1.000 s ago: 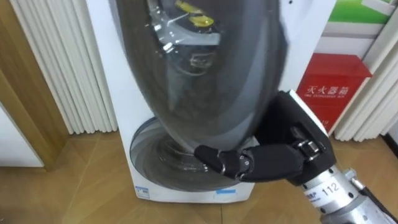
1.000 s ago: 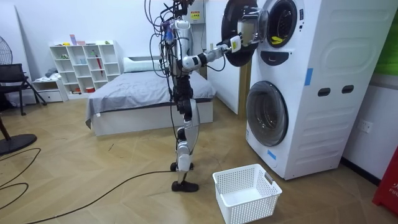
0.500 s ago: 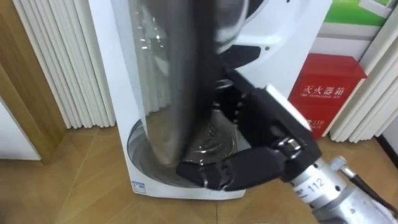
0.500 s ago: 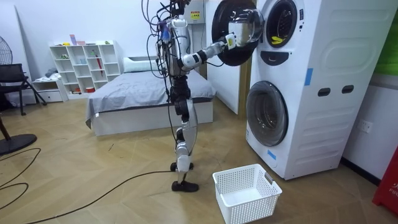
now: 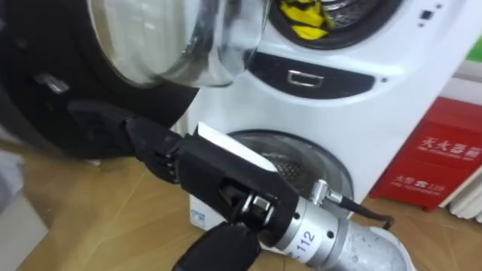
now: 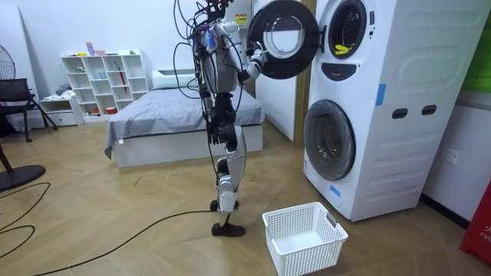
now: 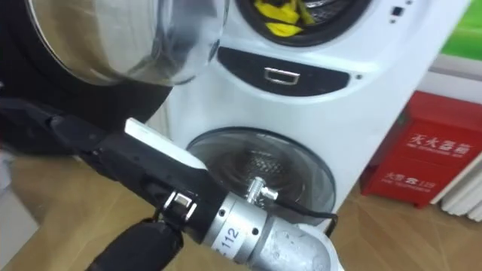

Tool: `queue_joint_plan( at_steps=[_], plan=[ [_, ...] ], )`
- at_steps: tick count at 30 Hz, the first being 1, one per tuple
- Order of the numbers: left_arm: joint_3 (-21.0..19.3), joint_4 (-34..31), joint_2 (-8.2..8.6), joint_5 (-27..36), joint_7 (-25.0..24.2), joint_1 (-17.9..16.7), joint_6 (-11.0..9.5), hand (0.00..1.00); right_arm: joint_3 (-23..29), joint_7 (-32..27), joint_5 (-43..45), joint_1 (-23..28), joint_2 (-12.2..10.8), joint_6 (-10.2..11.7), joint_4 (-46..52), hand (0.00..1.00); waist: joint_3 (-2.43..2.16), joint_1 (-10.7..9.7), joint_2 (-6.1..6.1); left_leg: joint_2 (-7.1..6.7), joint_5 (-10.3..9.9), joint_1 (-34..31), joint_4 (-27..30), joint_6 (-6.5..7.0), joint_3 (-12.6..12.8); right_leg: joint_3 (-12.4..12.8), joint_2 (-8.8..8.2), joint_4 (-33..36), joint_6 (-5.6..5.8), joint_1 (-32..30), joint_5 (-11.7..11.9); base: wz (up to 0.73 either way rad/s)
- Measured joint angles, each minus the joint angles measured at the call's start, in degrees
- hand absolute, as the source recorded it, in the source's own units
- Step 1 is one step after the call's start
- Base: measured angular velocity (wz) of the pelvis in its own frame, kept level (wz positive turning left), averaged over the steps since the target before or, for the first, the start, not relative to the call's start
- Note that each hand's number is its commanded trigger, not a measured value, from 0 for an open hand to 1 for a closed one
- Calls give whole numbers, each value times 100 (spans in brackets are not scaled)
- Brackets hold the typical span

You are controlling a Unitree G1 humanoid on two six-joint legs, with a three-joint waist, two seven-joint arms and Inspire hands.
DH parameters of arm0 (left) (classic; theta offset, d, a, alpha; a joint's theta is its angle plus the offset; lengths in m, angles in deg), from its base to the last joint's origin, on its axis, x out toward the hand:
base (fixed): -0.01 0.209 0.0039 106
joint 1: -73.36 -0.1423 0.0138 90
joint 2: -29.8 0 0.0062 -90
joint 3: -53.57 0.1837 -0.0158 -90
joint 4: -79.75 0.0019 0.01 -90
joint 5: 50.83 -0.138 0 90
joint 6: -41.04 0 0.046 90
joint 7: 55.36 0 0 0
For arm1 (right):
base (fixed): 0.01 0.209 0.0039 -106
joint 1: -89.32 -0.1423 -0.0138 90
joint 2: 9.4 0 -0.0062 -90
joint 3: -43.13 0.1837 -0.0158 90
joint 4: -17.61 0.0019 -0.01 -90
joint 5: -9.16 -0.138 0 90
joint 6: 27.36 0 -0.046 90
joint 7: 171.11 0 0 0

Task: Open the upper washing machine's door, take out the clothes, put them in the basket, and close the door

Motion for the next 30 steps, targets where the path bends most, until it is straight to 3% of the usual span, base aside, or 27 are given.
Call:
queue_joint_plan(
  at_steps=[8,19,24,30],
  plan=[
    [2,-24,-16,-1,4,187,-1,0,-266,52,84,2,16,-18,-170,0,30,1,54,4,-2,-6,-11,4,6,2,9,-5,1,-13,0,0],
    [-2,-29,-14,-1,14,183,105,0,-243,9,113,18,24,-19,-359,0,19,-29,107,3,1,-19,3,9,87,20,-1,-2,0,-73,0,-4],
    [-20,-30,21,-7,55,116,108,0,-120,-19,262,38,228,-17,-368,0,-29,-105,225,0,0,-21,-35,9,87,45,-1,-3,0,-69,0,0],
    [-138,-108,27,-3,44,84,183,0,357,-59,538,539,530,-11,-575,0,-31,-365,233,-3,0,1,18,9,70,20,-9,-6,0,10,0,5]
  ],
)
